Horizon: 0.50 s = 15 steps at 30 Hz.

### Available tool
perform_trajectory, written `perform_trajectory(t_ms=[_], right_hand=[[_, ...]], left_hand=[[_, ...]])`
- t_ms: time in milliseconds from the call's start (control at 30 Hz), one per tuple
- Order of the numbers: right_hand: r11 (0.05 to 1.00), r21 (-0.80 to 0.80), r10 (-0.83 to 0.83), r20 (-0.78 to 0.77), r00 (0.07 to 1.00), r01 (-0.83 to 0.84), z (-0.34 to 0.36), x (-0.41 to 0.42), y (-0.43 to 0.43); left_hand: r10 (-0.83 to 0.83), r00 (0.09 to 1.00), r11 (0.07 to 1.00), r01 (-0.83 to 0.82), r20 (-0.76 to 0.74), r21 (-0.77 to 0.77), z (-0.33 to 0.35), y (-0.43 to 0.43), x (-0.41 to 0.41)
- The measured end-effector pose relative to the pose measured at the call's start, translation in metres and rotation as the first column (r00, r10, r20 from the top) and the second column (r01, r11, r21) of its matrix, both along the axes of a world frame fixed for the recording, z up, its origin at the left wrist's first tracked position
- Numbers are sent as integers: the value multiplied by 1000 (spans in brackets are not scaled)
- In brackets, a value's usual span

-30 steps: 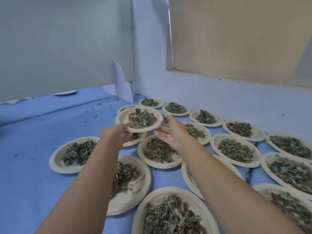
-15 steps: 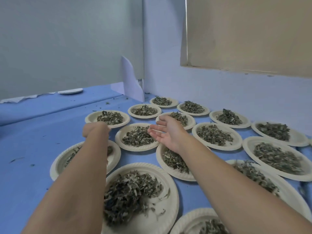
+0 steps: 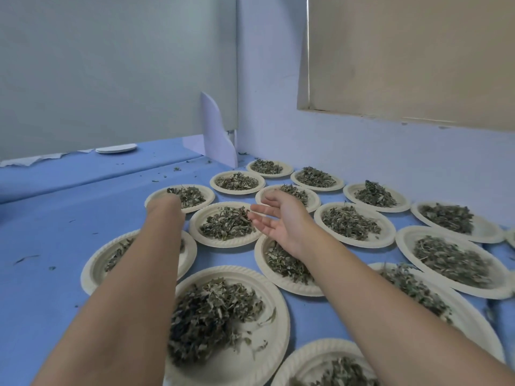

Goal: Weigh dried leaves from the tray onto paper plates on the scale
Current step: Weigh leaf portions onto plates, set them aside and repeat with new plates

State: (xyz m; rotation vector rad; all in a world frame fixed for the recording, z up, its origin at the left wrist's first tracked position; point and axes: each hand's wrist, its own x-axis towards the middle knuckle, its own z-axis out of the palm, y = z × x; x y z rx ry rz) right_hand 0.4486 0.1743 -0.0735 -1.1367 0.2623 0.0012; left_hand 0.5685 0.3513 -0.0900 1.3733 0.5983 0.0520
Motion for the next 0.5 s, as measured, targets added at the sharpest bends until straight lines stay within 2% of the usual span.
perform_trajectory(t_ms=[33,67,100,200,300,333,367,400,433,500], right_hand=[[1000,-11,0,-3,1000,0,1,-4,-1],[1000,-16,-5,-6,1000,4,3,-8,-3],[1000,-16,-13,-8,1000,13,5,-13,-5],[999,-4,-47,-6,999,47,12,-33,-15],[996,-8,-85,-4,996,85,23,-61,-29],[994,-19,-104,-2,995,104,28,-73,-36],[992,-31,-121,0,993,121,33,-85,-42],[989,-43,-138,4,990,138,37,-99,-50],[986,-54,-157,10,988,157,43,-113,-58],[977,-71,-199,29,980,201,52,-143,-76]], left_hand=[[-91,995,959,99,-41,266,3,-4,-10],[-152,985,813,173,-83,556,8,-12,-24],[-189,978,690,199,-92,696,10,-15,-31],[-152,981,629,192,-123,753,25,-36,-60],[-311,945,582,276,-104,765,24,-68,-79],[-332,940,688,295,-74,663,27,-81,-90],[-315,949,887,297,-7,353,31,-97,-97],[-307,948,948,312,88,-56,38,-114,-112],[-280,936,915,328,215,-236,41,-131,-129],[-291,912,841,388,290,-377,50,-162,-164]])
